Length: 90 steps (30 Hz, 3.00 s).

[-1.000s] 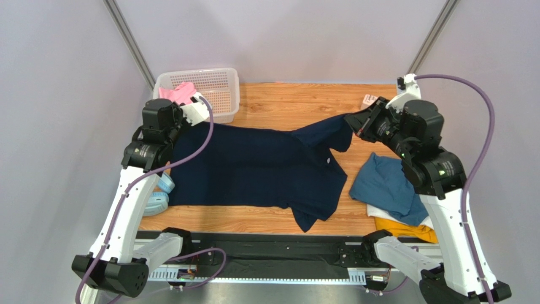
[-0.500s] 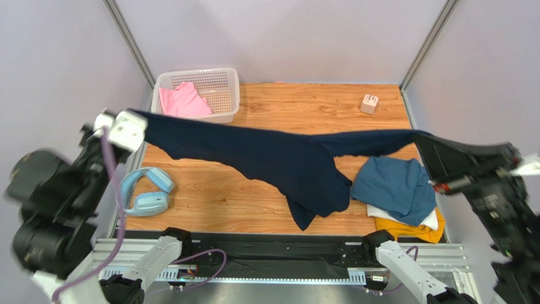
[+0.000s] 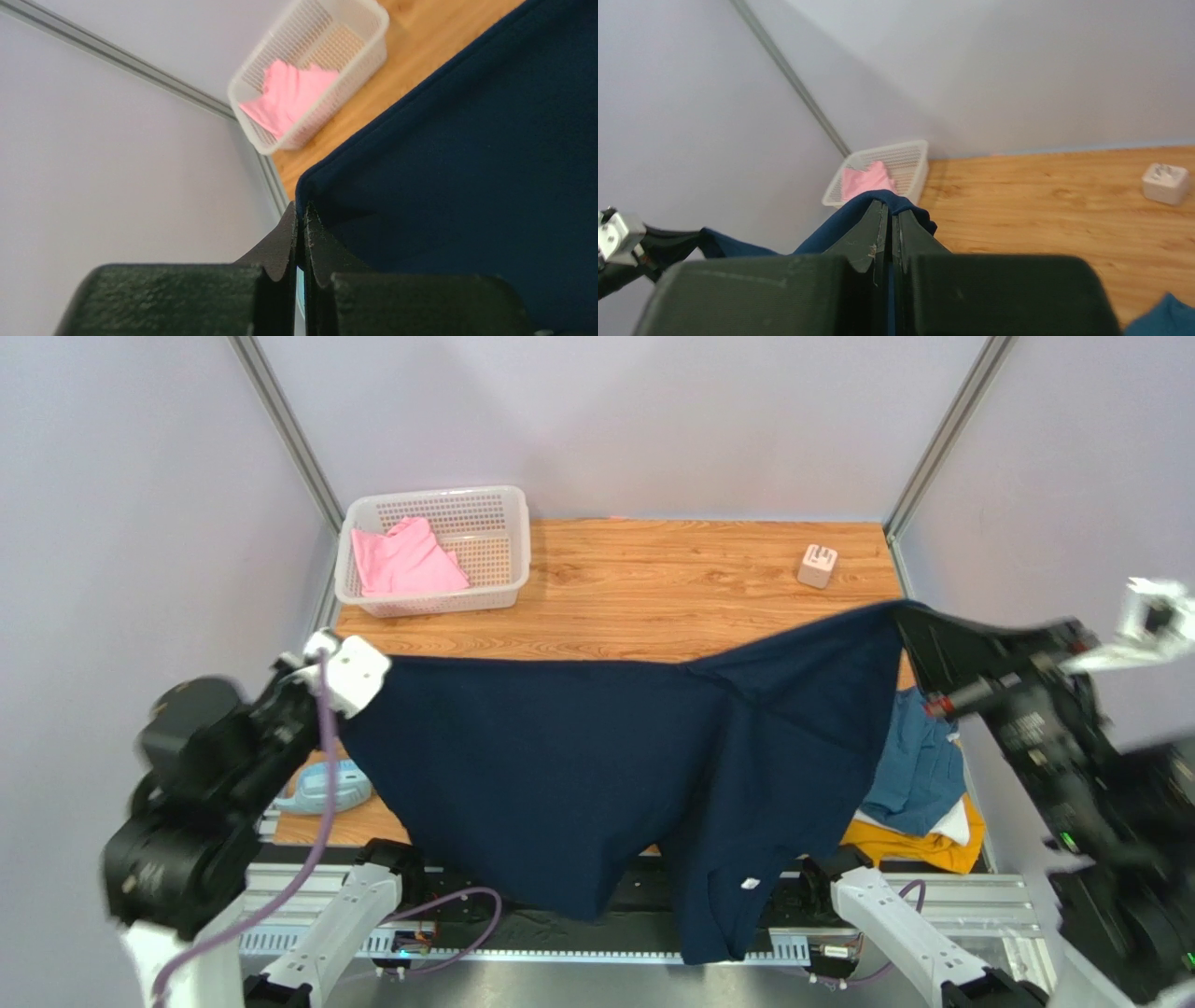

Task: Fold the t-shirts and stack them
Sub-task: Flatten out the tshirt

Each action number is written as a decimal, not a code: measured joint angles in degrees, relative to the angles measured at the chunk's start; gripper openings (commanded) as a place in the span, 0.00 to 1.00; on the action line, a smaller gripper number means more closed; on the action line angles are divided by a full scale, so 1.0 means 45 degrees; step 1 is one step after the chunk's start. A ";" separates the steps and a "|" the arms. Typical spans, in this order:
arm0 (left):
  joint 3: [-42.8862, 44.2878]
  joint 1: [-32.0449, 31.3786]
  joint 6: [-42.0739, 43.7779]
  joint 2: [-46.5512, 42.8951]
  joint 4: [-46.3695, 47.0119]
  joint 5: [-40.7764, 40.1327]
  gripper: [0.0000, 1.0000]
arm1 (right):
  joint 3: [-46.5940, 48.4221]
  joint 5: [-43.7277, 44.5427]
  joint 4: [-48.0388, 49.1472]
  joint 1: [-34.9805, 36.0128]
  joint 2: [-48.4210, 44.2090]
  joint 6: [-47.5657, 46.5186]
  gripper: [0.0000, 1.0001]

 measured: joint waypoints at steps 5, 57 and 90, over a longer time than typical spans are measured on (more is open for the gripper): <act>-0.4313 0.0005 0.0952 0.0850 0.2132 -0.0787 0.00 | -0.1506 0.1821 0.0719 -0.0024 0.2637 -0.0340 0.00; -0.7257 0.0967 0.5639 1.1094 1.2172 -0.4269 0.00 | -0.6868 -0.0957 0.2341 -0.2531 0.7368 0.1224 0.00; -0.8213 0.1107 0.2618 0.7121 0.9539 -0.2458 0.94 | -0.8976 -0.3177 0.2628 -0.1379 0.7072 0.2589 0.33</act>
